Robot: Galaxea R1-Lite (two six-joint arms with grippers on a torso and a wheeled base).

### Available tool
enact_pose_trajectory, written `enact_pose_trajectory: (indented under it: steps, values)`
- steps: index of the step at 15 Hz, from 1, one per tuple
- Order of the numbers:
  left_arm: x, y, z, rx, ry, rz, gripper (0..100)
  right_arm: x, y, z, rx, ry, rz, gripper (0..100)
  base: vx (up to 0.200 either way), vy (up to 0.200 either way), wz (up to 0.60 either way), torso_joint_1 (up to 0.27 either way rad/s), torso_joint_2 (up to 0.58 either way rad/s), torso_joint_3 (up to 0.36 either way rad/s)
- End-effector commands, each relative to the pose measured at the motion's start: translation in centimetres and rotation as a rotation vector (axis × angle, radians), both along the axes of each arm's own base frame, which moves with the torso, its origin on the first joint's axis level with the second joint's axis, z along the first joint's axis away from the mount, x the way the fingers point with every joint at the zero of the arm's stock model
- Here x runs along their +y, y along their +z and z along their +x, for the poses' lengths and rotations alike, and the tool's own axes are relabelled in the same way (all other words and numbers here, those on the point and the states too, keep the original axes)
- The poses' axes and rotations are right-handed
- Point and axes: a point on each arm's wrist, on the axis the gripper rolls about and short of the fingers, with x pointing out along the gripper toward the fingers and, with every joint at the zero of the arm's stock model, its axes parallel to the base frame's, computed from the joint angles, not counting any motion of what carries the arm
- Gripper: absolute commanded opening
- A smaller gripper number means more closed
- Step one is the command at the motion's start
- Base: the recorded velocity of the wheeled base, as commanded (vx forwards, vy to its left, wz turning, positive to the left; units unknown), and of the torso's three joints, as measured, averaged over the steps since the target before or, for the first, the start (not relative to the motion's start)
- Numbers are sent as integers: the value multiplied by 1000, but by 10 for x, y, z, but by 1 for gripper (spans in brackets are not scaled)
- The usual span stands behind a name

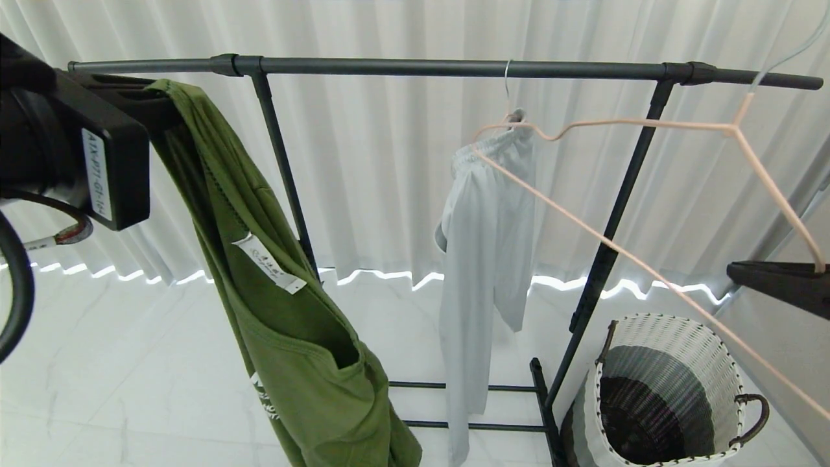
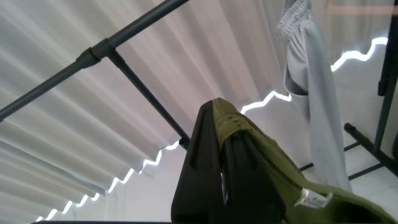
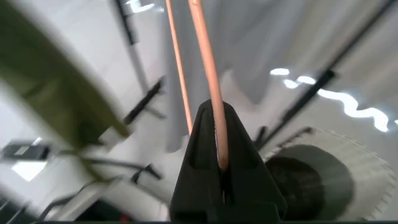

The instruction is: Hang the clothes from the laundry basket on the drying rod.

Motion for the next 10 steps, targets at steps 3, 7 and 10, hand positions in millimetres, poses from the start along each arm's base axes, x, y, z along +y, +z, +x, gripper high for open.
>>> enact_pose_trajectory:
  steps: [3,7,10]
  values:
    - [-7,-1,11,-3,21,-14,0,18,-6,-19,51,205,-29,0,0,0,0,0,0,0]
    - [-25,-4,35,-34,45,-53,0,37,-5,-29,88,327,-17,0,0,0,0,0,0,0]
    - [-33,-11,48,-16,63,-70,0,45,-3,-32,91,375,-17,0,0,0,0,0,0,0]
